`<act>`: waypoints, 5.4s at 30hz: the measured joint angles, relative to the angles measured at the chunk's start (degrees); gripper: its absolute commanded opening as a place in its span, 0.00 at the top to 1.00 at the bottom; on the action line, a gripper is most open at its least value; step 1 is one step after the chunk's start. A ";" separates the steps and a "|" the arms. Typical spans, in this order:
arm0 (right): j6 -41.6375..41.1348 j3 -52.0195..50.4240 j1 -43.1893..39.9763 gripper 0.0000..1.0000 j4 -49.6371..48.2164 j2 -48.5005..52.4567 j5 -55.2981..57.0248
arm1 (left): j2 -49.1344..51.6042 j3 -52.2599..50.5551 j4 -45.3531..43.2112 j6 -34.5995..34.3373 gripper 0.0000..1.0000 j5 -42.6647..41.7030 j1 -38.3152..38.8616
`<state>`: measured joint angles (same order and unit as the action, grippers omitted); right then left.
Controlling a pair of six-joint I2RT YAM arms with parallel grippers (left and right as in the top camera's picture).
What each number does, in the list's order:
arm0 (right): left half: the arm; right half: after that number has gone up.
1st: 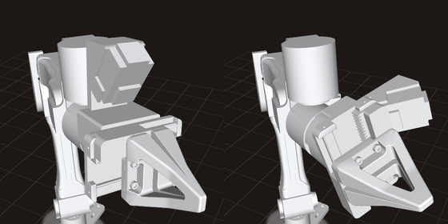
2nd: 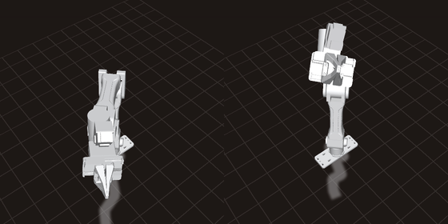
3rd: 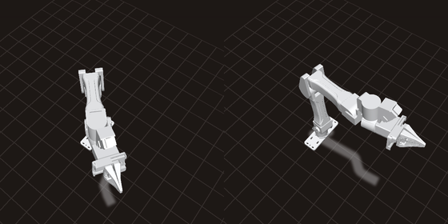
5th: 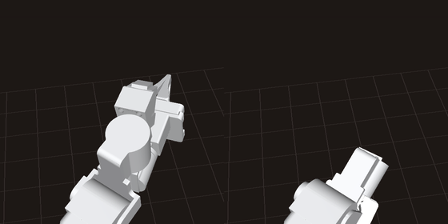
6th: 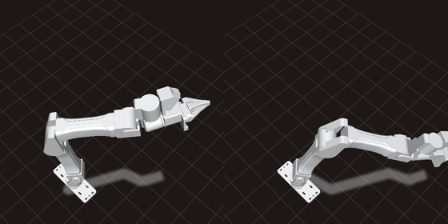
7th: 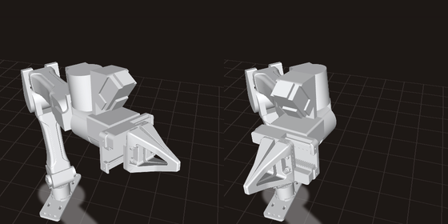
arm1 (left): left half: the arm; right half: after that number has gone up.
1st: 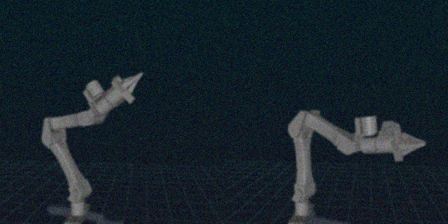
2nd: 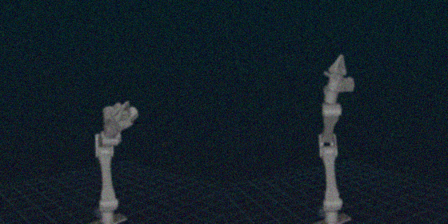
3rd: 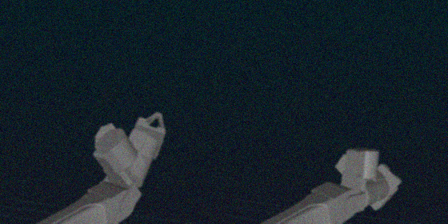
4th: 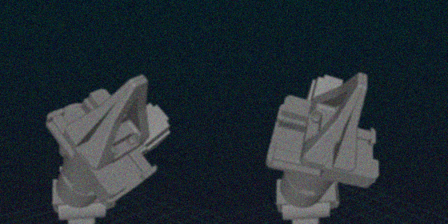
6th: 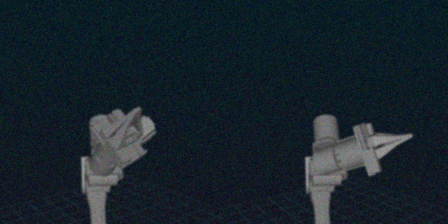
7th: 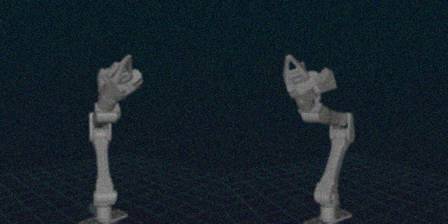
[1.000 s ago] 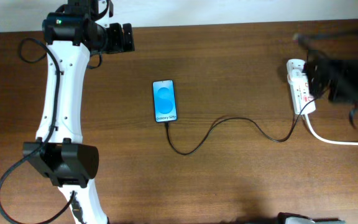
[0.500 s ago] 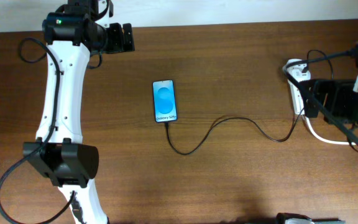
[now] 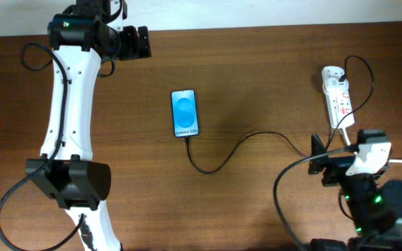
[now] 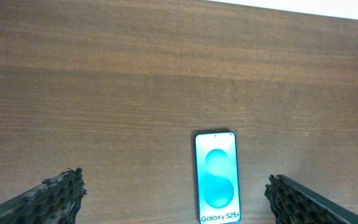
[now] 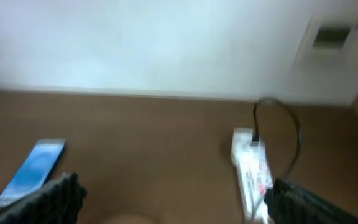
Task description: Plug charger to phone and switch on socket
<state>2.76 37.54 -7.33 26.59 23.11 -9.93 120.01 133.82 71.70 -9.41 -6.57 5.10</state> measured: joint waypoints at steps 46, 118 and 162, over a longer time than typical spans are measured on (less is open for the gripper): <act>-4.48 -36.96 3.58 0.02 -22.99 -22.32 2.67 | 0.00 0.00 -0.07 0.00 0.01 0.00 0.00; -4.48 -36.94 3.58 0.02 -22.95 -22.32 3.28 | -119.19 -132.98 -68.52 37.75 0.01 -9.55 -2.62; -4.42 -36.94 3.58 0.02 -22.95 -22.32 3.28 | -119.19 -132.98 -68.50 37.92 0.01 -9.55 -2.62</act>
<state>-1.65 0.60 -3.75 3.64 0.80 -6.66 0.82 0.84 3.20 28.51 -16.12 2.48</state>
